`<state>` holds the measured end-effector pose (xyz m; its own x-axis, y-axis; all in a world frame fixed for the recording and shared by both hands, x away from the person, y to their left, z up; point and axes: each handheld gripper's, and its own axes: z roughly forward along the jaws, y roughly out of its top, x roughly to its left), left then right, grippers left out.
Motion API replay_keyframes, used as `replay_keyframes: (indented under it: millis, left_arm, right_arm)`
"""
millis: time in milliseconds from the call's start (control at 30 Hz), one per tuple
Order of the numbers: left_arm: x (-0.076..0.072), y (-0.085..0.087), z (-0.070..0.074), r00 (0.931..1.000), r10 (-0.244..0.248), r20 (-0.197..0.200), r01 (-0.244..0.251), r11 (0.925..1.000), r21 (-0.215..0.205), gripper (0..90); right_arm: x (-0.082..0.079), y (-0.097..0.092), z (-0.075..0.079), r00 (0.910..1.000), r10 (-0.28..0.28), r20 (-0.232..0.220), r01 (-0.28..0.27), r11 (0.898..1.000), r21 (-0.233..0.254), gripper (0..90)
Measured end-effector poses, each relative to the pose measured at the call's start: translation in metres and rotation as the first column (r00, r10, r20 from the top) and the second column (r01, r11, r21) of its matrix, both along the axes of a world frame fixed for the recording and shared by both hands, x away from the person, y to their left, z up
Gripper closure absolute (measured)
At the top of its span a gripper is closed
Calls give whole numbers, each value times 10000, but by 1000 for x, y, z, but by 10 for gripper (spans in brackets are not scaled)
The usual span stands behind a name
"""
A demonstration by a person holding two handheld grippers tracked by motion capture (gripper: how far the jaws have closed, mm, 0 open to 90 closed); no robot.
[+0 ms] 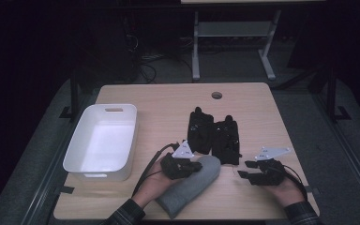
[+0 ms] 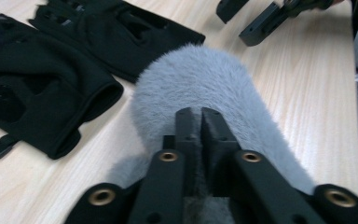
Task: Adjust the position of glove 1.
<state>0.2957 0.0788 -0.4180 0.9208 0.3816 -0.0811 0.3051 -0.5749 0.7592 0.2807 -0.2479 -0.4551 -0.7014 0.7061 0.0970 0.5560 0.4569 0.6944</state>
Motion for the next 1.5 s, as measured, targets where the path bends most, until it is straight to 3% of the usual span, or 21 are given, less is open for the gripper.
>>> replay_keyframes:
  millis: [100,167,267,367,467,633,833,967,1133,1333,1500]
  left_arm:
    - [-3,10,6,9996,183,-220,-185,9998,-60,637]
    - [-5,17,8,9983,373,-438,-373,9993,11,485]
    - [-7,24,8,9974,417,-590,-413,9991,74,328]
    - [-10,33,2,9946,613,-842,-603,9981,149,252]
    - [-10,33,-3,9921,619,-1095,-598,9979,230,217]
    - [-9,26,-19,9896,409,-1382,-308,9968,743,187]
    - [-7,27,-26,9850,587,-1626,-463,9958,790,169]
    - [-5,26,-31,9830,444,-1781,-298,9961,835,162]
    - [-2,24,-38,9725,447,-2285,-246,9956,900,154]
    - [1,22,-41,9677,356,-2497,-99,9946,1035,155]
    - [1,20,-42,9703,244,-2407,17,9942,1073,158]
  right_arm:
    - [3,-5,-3,9986,-523,89,524,9986,-85,359]
    - [5,-9,-4,9973,-727,43,728,9973,-118,327]
    - [6,-11,-7,9957,-927,41,927,9954,-234,296]
    - [6,-12,-7,9949,-1003,54,1005,9944,-328,289]
    - [7,-12,-8,9949,-1001,141,1006,9942,-385,286]
    - [8,-14,-9,9948,-1009,172,1017,9932,-559,285]
    - [9,-14,-9,9936,-1106,225,1117,9922,-548,277]
    - [11,-15,-10,9932,-1146,186,1156,9911,-666,272]
    - [10,-17,-11,9924,-1217,201,1228,9898,-725,272]
    - [9,-17,-10,9939,-1036,387,1063,9916,-740,273]
    - [10,-16,-11,9938,-1052,361,1075,9917,-711,274]
